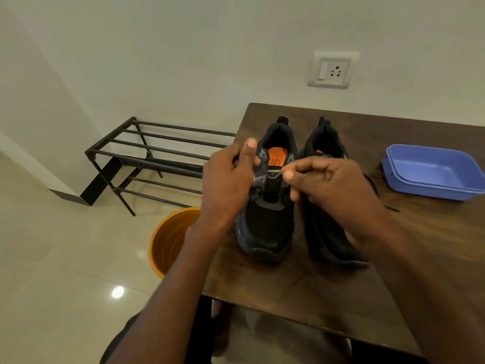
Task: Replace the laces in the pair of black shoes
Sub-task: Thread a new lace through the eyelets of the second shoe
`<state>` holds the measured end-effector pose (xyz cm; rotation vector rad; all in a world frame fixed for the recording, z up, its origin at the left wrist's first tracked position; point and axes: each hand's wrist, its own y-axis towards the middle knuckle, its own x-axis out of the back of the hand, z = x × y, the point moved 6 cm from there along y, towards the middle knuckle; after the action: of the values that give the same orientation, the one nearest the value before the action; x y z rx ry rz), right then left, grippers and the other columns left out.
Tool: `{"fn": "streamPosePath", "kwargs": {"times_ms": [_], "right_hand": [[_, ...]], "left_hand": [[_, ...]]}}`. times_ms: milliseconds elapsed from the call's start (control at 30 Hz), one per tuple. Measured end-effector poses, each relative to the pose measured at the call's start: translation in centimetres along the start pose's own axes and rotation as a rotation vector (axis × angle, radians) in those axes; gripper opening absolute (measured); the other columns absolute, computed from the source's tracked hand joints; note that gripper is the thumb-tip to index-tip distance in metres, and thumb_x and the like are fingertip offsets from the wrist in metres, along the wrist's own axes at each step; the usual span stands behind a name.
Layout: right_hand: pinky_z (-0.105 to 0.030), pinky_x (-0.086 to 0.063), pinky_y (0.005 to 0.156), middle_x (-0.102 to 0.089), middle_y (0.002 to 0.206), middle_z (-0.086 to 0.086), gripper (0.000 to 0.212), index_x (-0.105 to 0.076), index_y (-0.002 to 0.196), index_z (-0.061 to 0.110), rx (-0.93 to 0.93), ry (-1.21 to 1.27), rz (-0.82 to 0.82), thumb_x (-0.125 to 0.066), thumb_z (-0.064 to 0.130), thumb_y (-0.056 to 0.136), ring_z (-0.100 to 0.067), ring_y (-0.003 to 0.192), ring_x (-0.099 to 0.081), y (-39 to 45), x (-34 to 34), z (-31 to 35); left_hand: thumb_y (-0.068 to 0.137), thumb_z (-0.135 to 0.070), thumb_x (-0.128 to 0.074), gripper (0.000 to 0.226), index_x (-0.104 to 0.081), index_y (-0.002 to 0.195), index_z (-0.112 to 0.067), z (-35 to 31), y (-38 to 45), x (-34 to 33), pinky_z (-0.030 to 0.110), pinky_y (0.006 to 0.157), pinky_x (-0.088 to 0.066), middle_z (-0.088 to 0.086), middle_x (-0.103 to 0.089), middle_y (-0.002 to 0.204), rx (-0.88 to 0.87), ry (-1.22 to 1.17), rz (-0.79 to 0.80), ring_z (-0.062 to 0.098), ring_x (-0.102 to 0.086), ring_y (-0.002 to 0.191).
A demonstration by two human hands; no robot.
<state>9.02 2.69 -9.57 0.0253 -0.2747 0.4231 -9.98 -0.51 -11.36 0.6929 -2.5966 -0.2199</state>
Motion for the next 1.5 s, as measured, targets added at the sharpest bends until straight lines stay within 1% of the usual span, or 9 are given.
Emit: {"fn": "streamPosePath", "kwargs": {"times_ms": [267, 367, 500, 633, 800, 967, 1133, 1367, 1500], "right_hand": [[-0.020, -0.060, 0.073, -0.073, 0.125, -0.012, 0.033, -0.062, 0.127, 0.007, 0.080, 0.798, 0.171, -0.057, 0.013, 0.095, -0.025, 0.109, -0.074, -1.2, -0.4, 4.3], [-0.017, -0.058, 0.066, -0.077, 0.115, -0.010, 0.023, -0.065, 0.119, 0.011, 0.047, 0.886, -0.011, -0.057, 0.017, 0.098, -0.020, 0.102, -0.076, -0.8, 1.9, 3.5], [-0.022, -0.050, 0.056, -0.078, 0.089, -0.005, 0.010, -0.071, 0.106, 0.019, -0.109, 0.156, -0.507, -0.066, 0.017, 0.097, -0.009, 0.065, -0.068, -0.7, 7.6, -0.5], [-0.029, -0.039, 0.082, -0.061, 0.119, -0.008, 0.023, -0.071, 0.118, 0.022, 0.073, -0.832, -0.555, -0.065, 0.023, 0.096, -0.026, 0.108, -0.057, -0.7, 6.6, 0.0], [-0.007, -0.046, 0.073, -0.068, 0.091, 0.023, 0.011, -0.070, 0.104, 0.038, 0.303, -0.419, -0.108, -0.070, 0.031, 0.096, 0.000, 0.087, -0.063, -0.8, -0.1, 1.9], [-0.025, -0.045, 0.066, -0.067, 0.088, 0.004, 0.015, -0.075, 0.107, 0.020, -0.024, -0.705, -0.464, -0.069, 0.030, 0.098, -0.007, 0.076, -0.059, -0.1, 5.3, -0.4], [-0.044, -0.035, 0.115, -0.052, 0.150, -0.006, 0.055, -0.057, 0.144, 0.019, 0.246, -0.884, -0.291, -0.071, 0.026, 0.092, -0.029, 0.140, -0.040, -0.5, 1.5, 0.9], [-0.018, -0.048, 0.091, -0.076, 0.105, 0.007, 0.017, -0.077, 0.111, 0.025, 0.229, -0.572, -0.387, -0.069, 0.021, 0.097, 0.001, 0.091, -0.062, 0.5, 1.0, 0.5], [-0.039, -0.043, 0.111, -0.065, 0.134, 0.002, 0.037, -0.065, 0.132, 0.025, 0.153, -0.817, -0.279, -0.066, 0.016, 0.097, -0.019, 0.125, -0.056, 1.9, 0.9, 0.8]], "left_hand": [[0.105, -0.064, -0.018, 0.075, -0.062, 0.134, -0.011, -3.0, -2.1, -3.9, 0.051, 0.094, -0.055, 0.015, -0.075, 0.099, 0.177, -0.601, 0.424, 0.028, -0.072, 0.097], [0.110, -0.044, -0.039, 0.051, -0.059, 0.134, -0.004, -2.8, -2.0, -3.2, 0.045, 0.078, -0.055, 0.011, -0.062, 0.073, 0.104, -0.594, 0.448, 0.022, -0.066, 0.070], [0.105, -0.015, -0.051, 0.026, -0.057, 0.130, -0.007, -1.6, -0.7, -0.1, 0.030, 0.060, -0.038, -0.002, -0.042, 0.067, 0.179, -0.862, 0.294, 0.010, -0.040, 0.054], [0.104, -0.015, -0.055, 0.019, -0.056, 0.123, -0.011, -0.9, -0.5, -0.2, 0.026, 0.053, -0.034, -0.001, -0.050, 0.071, 0.151, -0.675, 0.277, 0.009, -0.036, 0.050], [0.103, -0.018, -0.061, 0.018, -0.056, 0.119, -0.012, -1.9, -1.4, -2.6, 0.022, 0.045, -0.034, 0.002, -0.058, 0.073, 0.131, -0.645, 0.387, 0.010, -0.040, 0.048], [0.105, -0.019, -0.058, 0.022, -0.058, 0.122, -0.006, -0.5, -0.6, -1.1, 0.025, 0.048, -0.037, 0.002, -0.060, 0.074, 0.152, -0.528, 0.323, 0.014, -0.045, 0.052], [0.100, -0.020, -0.066, 0.024, -0.060, 0.118, -0.005, 0.0, -0.5, -1.3, 0.019, 0.040, -0.034, 0.006, -0.063, 0.073, 0.151, -0.483, 0.315, 0.012, -0.043, 0.046], [0.101, -0.024, -0.065, 0.018, -0.064, 0.110, -0.009, 0.8, -0.1, -1.5, 0.021, 0.041, -0.036, 0.005, -0.064, 0.073, 0.121, -0.479, 0.362, 0.014, -0.048, 0.049], [0.101, -0.022, -0.066, 0.016, -0.065, 0.110, -0.009, 1.9, 0.9, -0.8, 0.021, 0.041, -0.036, 0.006, -0.067, 0.078, 0.152, -0.516, 0.313, 0.013, -0.048, 0.050]]}}
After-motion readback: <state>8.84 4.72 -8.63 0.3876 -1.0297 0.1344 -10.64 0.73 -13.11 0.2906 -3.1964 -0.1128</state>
